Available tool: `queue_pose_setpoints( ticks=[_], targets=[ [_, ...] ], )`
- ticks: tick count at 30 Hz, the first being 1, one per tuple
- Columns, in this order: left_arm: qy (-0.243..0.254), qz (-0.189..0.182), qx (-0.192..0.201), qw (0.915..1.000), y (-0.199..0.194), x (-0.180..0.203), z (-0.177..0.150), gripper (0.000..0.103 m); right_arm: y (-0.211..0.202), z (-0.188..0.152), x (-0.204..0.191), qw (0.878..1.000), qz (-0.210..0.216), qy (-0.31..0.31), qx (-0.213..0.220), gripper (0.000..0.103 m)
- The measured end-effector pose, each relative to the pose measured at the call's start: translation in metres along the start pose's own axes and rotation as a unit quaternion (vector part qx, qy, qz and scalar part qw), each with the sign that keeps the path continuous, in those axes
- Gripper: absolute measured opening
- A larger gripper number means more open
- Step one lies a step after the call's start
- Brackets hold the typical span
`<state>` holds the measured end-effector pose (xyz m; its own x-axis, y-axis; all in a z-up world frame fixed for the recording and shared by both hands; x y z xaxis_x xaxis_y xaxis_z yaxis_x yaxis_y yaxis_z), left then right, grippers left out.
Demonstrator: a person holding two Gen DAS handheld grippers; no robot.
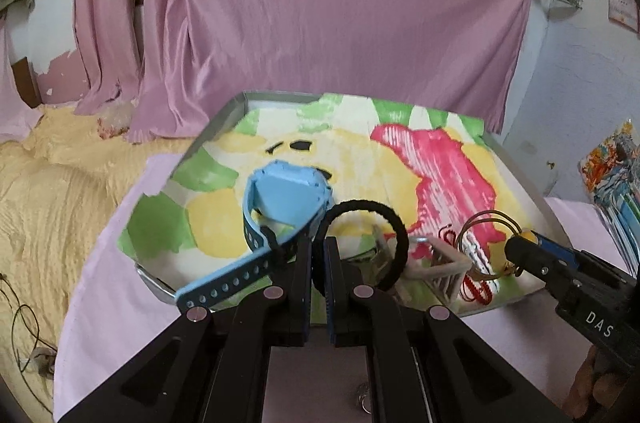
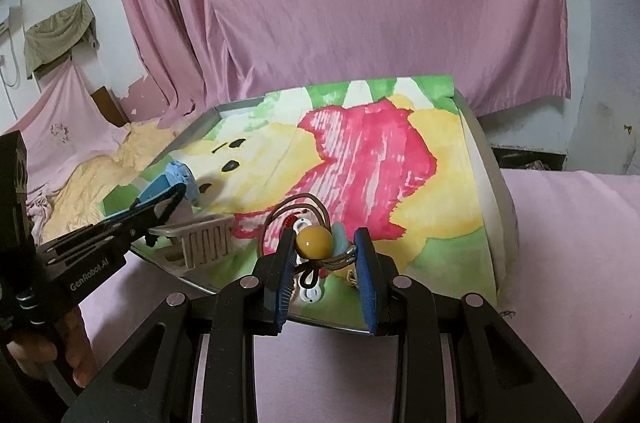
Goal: Organize jewelry
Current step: 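Carry both hair ties into the grey tray and open both grippers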
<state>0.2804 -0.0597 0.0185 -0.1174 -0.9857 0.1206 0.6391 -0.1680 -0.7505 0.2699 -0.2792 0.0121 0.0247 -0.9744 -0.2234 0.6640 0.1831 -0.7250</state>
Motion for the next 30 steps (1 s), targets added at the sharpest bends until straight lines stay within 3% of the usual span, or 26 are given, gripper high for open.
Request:
queue_pose_setpoints(
  ticks=[5,10,11,12,15,17,20,22,24,27,30],
  targets=[
    [-0.007,-0.003,-0.014,0.9999,0.003,-0.003,-0.002,0.006,0.01,0.001,-0.001,1.0,-0.007,-0.001,-0.023,0.028],
    [-0.004,-0.002,-0.019,0.9998,0.004,-0.002,-0.003,0.008,0.013,0.0,-0.006,0.999,-0.006,-0.015,-0.031,0.043],
    [-0.004,-0.005,-0.018,0.9998,0.003,-0.002,-0.004,0.014,0.011,0.0,-0.007,0.999,-0.008,-0.016,-0.029,0.046],
    [-0.005,-0.009,-0.015,0.9998,0.003,-0.003,-0.004,0.027,0.01,0.0,-0.007,1.0,-0.01,-0.016,-0.024,0.048],
    [-0.015,-0.025,0.001,0.9996,-0.004,-0.005,-0.005,0.045,0.0,0.0,-0.002,1.0,-0.014,-0.004,-0.002,0.048],
    [-0.018,-0.029,0.009,0.9994,-0.007,-0.006,-0.005,0.046,-0.008,-0.001,0.002,1.0,-0.018,0.005,0.02,0.049],
    [-0.017,-0.031,0.021,0.9992,-0.014,-0.005,-0.006,0.049,-0.022,-0.003,0.002,0.998,-0.025,0.007,0.056,0.062],
    [-0.016,-0.035,0.03,0.9988,-0.019,-0.004,-0.007,0.057,-0.031,-0.005,0.0,0.996,-0.032,0.001,0.079,0.068],
    [-0.021,-0.042,0.05,0.9976,-0.03,-0.005,-0.01,0.078,-0.04,-0.008,-0.002,0.994,-0.036,-0.002,0.098,0.075],
    [-0.034,-0.044,0.087,0.9947,-0.047,-0.01,-0.014,0.086,-0.057,-0.012,-0.004,0.99,-0.04,-0.002,0.134,0.087],
    [-0.042,-0.046,0.107,0.9923,-0.061,-0.016,-0.019,0.091,-0.077,-0.018,-0.008,0.984,-0.043,-0.004,0.175,0.091]
  ],
)
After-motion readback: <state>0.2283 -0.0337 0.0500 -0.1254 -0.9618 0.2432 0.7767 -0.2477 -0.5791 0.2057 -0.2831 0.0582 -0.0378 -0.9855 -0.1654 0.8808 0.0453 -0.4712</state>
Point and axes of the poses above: each gripper's, at about its wrist camera, not at the fingertips, and y roughly the way its jaws point, x to its right, z to its top, the point moved 1 cm from there along y, roughly the way its jaws point, and after that the axes turned 7 degrees about -x, right-handed, at the moved point
